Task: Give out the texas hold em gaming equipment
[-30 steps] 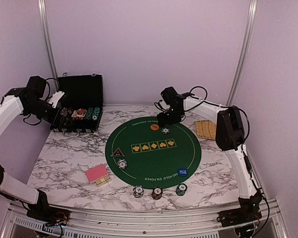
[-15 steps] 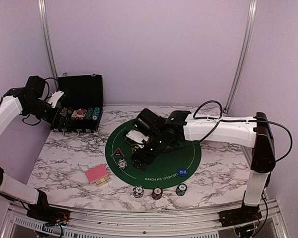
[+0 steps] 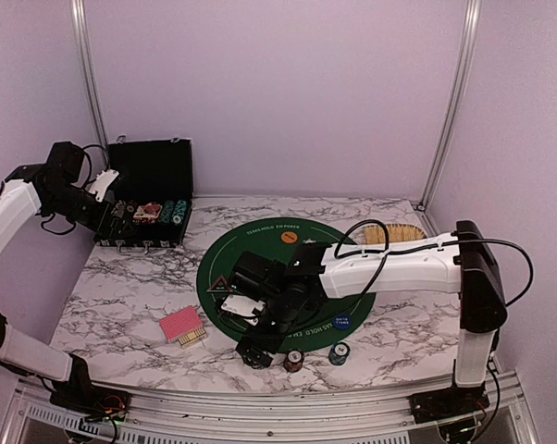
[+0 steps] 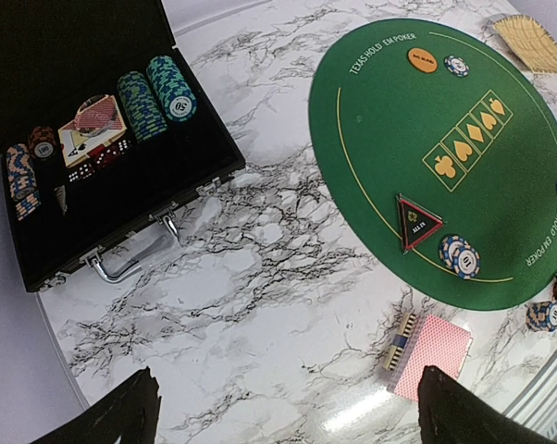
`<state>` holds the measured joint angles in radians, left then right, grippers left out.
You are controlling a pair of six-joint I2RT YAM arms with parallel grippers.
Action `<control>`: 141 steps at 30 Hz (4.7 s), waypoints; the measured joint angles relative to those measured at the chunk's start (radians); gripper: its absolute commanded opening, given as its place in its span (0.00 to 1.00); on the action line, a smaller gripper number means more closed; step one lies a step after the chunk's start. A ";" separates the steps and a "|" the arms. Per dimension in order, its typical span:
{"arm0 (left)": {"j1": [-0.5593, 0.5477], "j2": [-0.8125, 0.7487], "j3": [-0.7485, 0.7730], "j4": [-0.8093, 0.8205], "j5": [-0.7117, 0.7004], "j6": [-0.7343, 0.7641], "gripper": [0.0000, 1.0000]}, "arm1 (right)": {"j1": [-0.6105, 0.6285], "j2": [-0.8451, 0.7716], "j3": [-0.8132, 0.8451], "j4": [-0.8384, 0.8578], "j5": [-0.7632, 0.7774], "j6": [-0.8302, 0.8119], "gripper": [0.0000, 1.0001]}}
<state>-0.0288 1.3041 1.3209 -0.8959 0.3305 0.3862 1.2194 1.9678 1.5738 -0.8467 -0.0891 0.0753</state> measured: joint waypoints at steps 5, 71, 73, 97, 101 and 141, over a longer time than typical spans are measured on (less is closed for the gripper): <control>0.000 -0.002 0.000 0.000 0.000 0.000 0.99 | 0.000 0.071 0.008 -0.005 -0.008 -0.010 0.88; 0.000 -0.002 0.000 0.000 0.000 0.004 0.99 | -0.007 0.068 0.034 -0.049 -0.008 -0.019 0.16; 0.000 -0.002 0.000 0.000 0.000 0.004 0.99 | -0.013 0.045 0.034 -0.050 -0.007 -0.010 0.14; 0.000 -0.002 0.000 0.000 0.000 0.004 0.99 | -0.555 -0.175 -0.397 0.095 0.197 0.168 0.12; 0.000 -0.002 0.000 0.000 0.000 0.004 0.99 | -0.588 -0.175 -0.409 0.130 0.205 0.169 0.12; 0.000 -0.002 0.002 -0.008 0.001 0.004 0.99 | -0.288 -0.281 -0.240 0.010 0.230 0.182 0.95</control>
<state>-0.0288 1.3025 1.3231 -0.9035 0.3313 0.3904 0.9310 1.6867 1.3342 -0.8368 0.1410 0.2577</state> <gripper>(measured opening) 0.989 0.919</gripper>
